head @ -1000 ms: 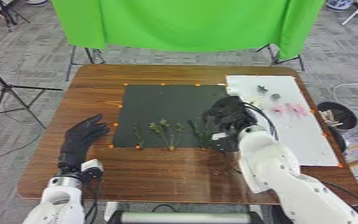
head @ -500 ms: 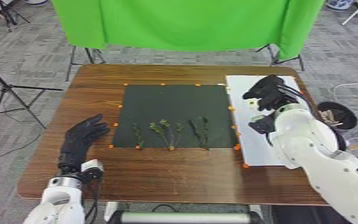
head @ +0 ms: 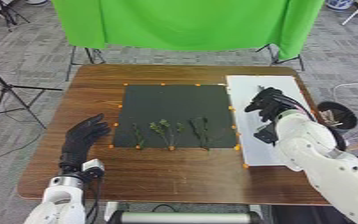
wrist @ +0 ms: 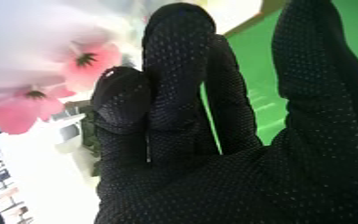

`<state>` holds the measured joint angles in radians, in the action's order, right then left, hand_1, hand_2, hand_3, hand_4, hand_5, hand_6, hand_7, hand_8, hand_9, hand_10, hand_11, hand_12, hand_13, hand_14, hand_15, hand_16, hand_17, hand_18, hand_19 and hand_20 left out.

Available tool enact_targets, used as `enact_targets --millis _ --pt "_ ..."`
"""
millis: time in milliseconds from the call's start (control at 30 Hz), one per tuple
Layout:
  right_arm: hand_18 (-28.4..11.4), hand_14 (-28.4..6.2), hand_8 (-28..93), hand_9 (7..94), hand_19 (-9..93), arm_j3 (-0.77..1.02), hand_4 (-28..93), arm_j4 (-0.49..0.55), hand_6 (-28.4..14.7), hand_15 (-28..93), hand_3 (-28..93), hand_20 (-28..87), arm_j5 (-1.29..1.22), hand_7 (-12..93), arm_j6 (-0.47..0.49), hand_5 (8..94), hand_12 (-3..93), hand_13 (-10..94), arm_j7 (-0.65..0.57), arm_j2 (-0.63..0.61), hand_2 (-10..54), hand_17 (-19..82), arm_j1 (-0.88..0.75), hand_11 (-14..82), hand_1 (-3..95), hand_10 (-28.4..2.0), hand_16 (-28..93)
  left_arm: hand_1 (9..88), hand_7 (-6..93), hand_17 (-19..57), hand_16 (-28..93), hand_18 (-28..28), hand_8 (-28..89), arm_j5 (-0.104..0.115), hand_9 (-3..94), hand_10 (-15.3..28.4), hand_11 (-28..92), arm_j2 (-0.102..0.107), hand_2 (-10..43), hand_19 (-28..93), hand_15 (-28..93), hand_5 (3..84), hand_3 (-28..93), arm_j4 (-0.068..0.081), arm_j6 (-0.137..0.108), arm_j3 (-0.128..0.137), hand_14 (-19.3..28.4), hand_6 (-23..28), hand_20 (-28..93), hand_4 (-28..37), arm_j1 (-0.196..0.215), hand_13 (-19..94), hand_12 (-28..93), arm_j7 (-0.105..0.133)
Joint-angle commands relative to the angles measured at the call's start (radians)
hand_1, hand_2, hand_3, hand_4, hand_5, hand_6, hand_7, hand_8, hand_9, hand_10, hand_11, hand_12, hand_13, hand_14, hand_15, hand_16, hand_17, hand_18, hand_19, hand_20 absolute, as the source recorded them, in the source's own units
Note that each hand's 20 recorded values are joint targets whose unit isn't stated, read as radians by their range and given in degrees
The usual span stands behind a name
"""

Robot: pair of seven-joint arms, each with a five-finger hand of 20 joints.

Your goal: Arrange flowers

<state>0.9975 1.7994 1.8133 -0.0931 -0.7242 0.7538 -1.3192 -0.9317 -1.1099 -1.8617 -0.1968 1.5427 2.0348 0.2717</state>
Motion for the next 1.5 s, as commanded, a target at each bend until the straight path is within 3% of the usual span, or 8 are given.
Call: enact_targets --millis 33,567,700,767,933,1167,1333,1500 --pt "-11.8 -7.7 -7 51.4 88 -0.003 -6 -0.030 -1.7 56 70 30 0.020 18 0.022 49.8 17.7 81 -0.018 -0.014 -9.5 60 0.000 8.4 36.2 -17.1 25 26.8 17.2 13.5 -1 11.8 -8 0.001 51.2 14.1 22 -0.011 -2.8 8 28 53.0 72 0.015 0.018 -0.021 17.8 -0.1 23 -23.8 0.025 44 12 -0.025" --pt "-10.9 -7.0 -8 54.8 87 -0.027 -8 -0.050 -1.5 56 70 30 0.026 21 -0.050 52.7 17.9 82 -0.017 -0.019 -9.5 61 -0.029 11.2 42.4 -17.0 24 26.9 16.9 13.6 -1 11.8 -8 0.003 51.2 14.0 22 -0.013 -2.8 8 28 53.0 72 0.022 0.023 -0.025 17.7 -0.1 23 -23.8 0.014 44 12 -0.018" --pt "-9.2 -5.7 -9 61.2 85 -0.054 -10 -0.059 -2.3 54 69 30 0.040 24 -0.132 58.2 17.1 85 -0.018 -0.018 -9.5 64 -0.036 14.6 49.4 -16.3 24 26.9 17.1 13.6 -1 11.8 -8 0.004 51.1 14.0 22 -0.014 -2.7 8 28 53.1 72 0.023 0.022 -0.027 17.8 -0.1 23 -23.7 0.011 44 13 -0.017" --pt "-8.5 -5.2 1 64.2 83 -0.066 -11 -0.066 -3.1 53 68 33 0.061 24 -0.167 60.6 16.7 86 -0.010 -0.017 -9.5 66 -0.037 16.0 52.7 -15.8 25 27.0 17.1 13.7 -1 11.9 -8 0.007 51.2 14.0 22 -0.015 -2.7 8 28 53.1 72 0.024 0.022 -0.028 17.8 -0.1 23 -23.7 0.010 44 13 -0.014" --pt "-5.8 -3.0 11 77.5 78 -0.107 -11 -0.078 -4.2 50 61 42 0.084 23 -0.269 69.1 31.1 89 0.001 -0.018 -9.5 69 -0.033 6.5 66.6 -12.7 27 27.2 17.2 13.8 -1 11.9 -8 0.008 51.2 14.0 22 -0.017 -2.8 8 28 53.0 72 0.022 0.021 -0.027 17.8 -0.1 23 -23.8 0.012 44 13 -0.014" --pt "-4.2 -1.7 10 86.2 76 -0.090 -10 -0.014 -3.6 49 62 47 0.077 22 -0.351 77.4 33.0 93 0.036 -0.034 -9.5 72 -0.041 7.6 69.3 -12.8 28 27.2 17.0 13.8 -1 11.9 -8 0.010 51.2 14.0 22 -0.018 -2.5 8 28 52.8 71 0.016 0.015 -0.024 17.9 0.1 23 -23.8 0.019 44 13 -0.012" --pt "-4.1 -1.7 9 86.6 76 -0.090 -10 0.087 -3.2 48 62 47 0.078 23 -0.365 78.4 33.6 93 0.107 -0.055 -9.5 73 0.027 7.6 69.3 -13.1 29 27.0 16.9 13.8 -1 11.9 -8 0.013 51.2 14.1 22 -0.007 -2.6 8 28 52.8 72 0.012 0.015 -0.012 17.9 0.3 23 -23.6 0.022 44 12 -0.002" --pt "-4.1 -1.6 9 86.4 76 -0.210 -10 0.126 -2.8 49 62 48 0.020 24 -0.344 78.6 34.3 93 0.249 -0.047 -9.5 72 0.200 7.6 69.2 -12.7 30 26.4 17.0 13.7 -1 11.9 -8 0.037 51.1 14.1 22 0.002 -3.2 8 28 52.8 72 0.007 0.000 0.035 17.8 0.3 23 -23.7 0.030 44 12 0.020"
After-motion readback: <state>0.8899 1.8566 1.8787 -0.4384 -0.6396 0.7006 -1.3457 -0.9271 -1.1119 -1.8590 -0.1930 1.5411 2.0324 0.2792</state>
